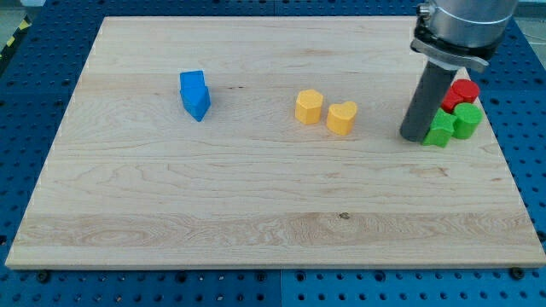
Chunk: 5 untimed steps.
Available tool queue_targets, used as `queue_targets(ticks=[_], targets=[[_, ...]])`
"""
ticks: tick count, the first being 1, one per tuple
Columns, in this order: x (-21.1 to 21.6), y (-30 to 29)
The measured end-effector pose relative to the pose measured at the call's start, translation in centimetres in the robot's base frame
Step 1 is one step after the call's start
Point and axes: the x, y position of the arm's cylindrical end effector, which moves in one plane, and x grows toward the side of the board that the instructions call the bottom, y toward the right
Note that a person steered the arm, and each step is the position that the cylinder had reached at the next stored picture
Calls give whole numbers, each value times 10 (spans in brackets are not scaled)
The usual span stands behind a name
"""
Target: Slide hexagon to the left of the heart
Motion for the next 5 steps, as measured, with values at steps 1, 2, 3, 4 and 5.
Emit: queue_targets(ticks=[1, 2, 3, 4, 5], targets=[[0, 8], [0, 6], [0, -24], [-8, -50], [-21, -80]])
